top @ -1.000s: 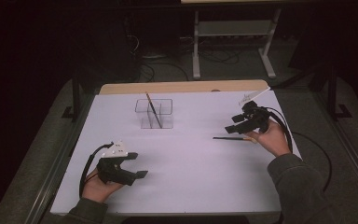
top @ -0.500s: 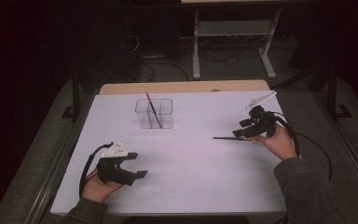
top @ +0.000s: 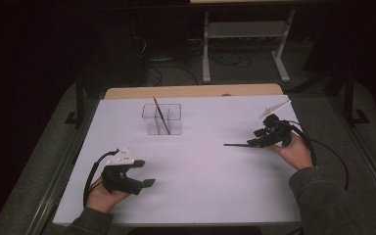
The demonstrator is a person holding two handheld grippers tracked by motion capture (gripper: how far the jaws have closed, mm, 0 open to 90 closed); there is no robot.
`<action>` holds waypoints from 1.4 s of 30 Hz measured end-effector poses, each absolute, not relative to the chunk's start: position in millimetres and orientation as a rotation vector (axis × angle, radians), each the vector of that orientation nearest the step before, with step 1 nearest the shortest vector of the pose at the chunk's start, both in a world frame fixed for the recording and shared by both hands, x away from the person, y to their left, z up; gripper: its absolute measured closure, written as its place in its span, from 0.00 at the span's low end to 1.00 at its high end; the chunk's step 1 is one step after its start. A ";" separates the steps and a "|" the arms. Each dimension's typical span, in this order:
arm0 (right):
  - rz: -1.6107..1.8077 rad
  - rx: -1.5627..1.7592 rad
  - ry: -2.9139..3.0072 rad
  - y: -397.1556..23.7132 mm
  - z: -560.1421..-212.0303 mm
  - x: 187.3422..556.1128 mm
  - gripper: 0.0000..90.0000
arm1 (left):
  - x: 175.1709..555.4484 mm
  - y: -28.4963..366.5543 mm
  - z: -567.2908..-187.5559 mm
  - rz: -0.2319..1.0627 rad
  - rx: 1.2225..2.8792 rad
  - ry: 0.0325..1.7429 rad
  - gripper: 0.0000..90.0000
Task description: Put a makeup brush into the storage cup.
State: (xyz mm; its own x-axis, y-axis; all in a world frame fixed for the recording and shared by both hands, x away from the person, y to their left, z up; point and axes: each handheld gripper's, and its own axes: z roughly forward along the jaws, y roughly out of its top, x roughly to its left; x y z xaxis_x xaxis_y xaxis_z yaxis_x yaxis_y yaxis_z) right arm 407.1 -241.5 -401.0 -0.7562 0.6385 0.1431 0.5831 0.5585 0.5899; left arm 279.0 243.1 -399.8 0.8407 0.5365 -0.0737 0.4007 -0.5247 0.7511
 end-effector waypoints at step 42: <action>0.815 1.031 2.756 -231.0 -421.6 414.5 0.70 | 279.2 243.1 -400.0 0.209 2.195 0.673 0.25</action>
